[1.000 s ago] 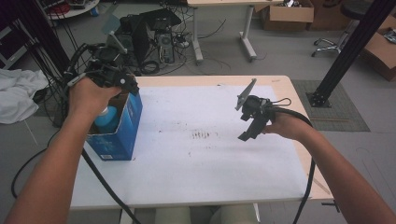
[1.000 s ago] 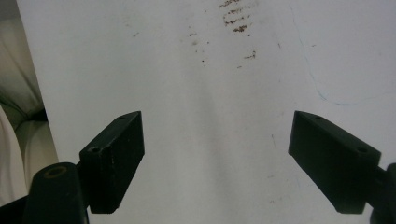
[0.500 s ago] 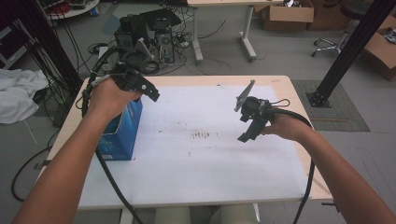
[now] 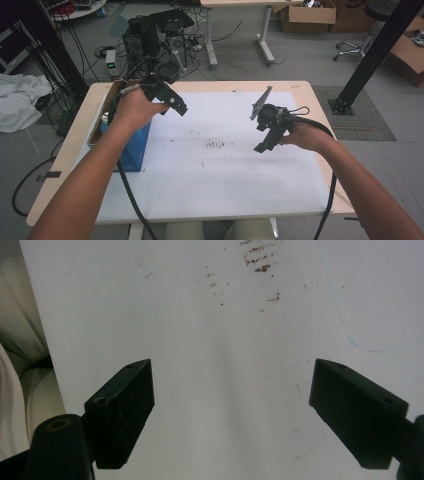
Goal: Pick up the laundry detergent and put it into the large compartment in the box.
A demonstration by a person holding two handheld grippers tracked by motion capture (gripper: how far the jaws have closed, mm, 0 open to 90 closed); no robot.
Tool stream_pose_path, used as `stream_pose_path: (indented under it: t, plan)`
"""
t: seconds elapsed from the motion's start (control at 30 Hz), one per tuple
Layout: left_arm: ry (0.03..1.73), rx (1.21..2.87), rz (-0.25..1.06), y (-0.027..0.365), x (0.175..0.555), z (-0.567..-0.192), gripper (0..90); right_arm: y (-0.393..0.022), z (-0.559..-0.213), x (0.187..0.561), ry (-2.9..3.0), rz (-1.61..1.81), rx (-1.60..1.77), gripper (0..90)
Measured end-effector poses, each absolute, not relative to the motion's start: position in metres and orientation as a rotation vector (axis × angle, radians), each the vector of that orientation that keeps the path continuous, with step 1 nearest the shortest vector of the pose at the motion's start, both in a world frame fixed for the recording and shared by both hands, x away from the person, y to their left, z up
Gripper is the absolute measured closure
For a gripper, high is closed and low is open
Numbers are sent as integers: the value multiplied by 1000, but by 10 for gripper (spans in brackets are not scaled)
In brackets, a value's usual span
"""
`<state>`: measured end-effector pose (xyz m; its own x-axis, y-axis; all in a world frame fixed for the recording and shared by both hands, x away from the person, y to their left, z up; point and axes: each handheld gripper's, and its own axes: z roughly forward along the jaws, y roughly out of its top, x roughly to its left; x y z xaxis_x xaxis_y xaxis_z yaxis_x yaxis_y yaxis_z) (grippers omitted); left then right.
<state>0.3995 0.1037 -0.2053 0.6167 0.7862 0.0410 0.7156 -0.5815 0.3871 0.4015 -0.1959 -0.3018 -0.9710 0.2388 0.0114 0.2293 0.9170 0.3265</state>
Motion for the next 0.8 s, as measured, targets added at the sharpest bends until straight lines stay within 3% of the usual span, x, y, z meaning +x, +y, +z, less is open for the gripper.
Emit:
stream_pose_path:
  t: [0.8]
  plan:
    - [1007, 2628, 234, 66, 409, -225, 193, -199, -302, 399, 3048, 522, 383, 180]
